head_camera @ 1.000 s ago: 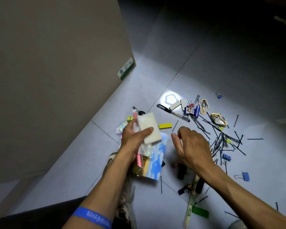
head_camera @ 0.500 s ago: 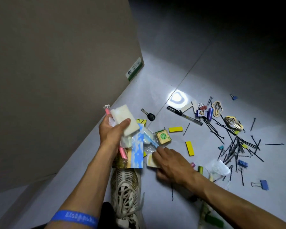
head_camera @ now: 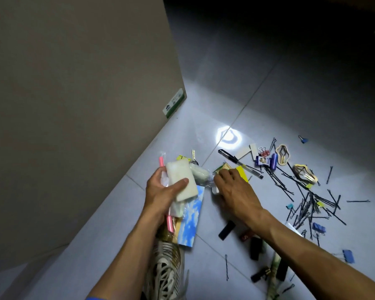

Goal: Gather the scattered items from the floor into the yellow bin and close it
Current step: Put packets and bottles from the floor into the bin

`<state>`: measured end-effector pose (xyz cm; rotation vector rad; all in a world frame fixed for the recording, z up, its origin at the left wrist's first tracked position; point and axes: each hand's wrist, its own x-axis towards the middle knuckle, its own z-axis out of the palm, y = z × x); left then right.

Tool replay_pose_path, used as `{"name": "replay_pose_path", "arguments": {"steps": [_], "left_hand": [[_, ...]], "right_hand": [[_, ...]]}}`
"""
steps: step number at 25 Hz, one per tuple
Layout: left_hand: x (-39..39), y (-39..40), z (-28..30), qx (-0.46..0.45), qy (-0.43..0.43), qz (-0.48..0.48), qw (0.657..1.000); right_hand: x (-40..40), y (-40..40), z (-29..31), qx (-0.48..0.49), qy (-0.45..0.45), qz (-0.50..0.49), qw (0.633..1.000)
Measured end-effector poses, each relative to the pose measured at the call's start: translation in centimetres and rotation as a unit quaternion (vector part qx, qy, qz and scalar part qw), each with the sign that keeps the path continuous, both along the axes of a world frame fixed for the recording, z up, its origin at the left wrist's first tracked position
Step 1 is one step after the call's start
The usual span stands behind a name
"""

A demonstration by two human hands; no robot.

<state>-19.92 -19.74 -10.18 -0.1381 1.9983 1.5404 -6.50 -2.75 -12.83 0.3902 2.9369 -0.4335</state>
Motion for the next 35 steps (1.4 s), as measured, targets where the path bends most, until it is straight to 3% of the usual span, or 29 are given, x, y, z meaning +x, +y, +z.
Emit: {"name": "replay_pose_path", "arguments": {"steps": [4, 8, 15, 21, 26, 29, 31, 35], "left_hand": [[0.8, 2.5, -0.9, -0.117, 0.027, -0.133, 0.984], [2.6, 4.0, -1.8, -0.086, -0.025, -0.147, 0.985], [7.3, 5.2, -1.6, -0.033, -0.139, -0.205, 0.968], [10.4, 10.7, 5.6, 0.093, -0.163, -0.241, 0.952], [18.2, 20.0, 14.6, 0.233, -0.165, -0.347, 0.893], [26.0, 26.4, 19.7, 0.298, -0.151, -0.368, 0.868], [30.6, 30.5, 22.2, 0.329, -0.142, -0.337, 0.871], [37.8, 38.2, 23.6, 0.32, -0.156, -0.273, 0.893]], "right_hand": [[-0.1, 0.1, -0.8, 0.001, -0.027, -0.06, 0.998], [0.8, 0.1, -0.7, 0.059, -0.029, -0.058, 0.996], [8.7, 0.5, -0.7, -0.123, 0.097, -0.118, 0.981], [12.7, 5.6, 7.4, -0.258, 0.249, -0.295, 0.886], [21.9, 10.6, 18.0, -0.189, 0.361, -0.41, 0.816], [30.9, 13.8, 22.8, -0.148, 0.435, -0.513, 0.725], [37.2, 16.1, 25.2, -0.114, 0.475, -0.553, 0.675], [44.0, 20.0, 25.8, -0.11, 0.414, -0.61, 0.666]]}}
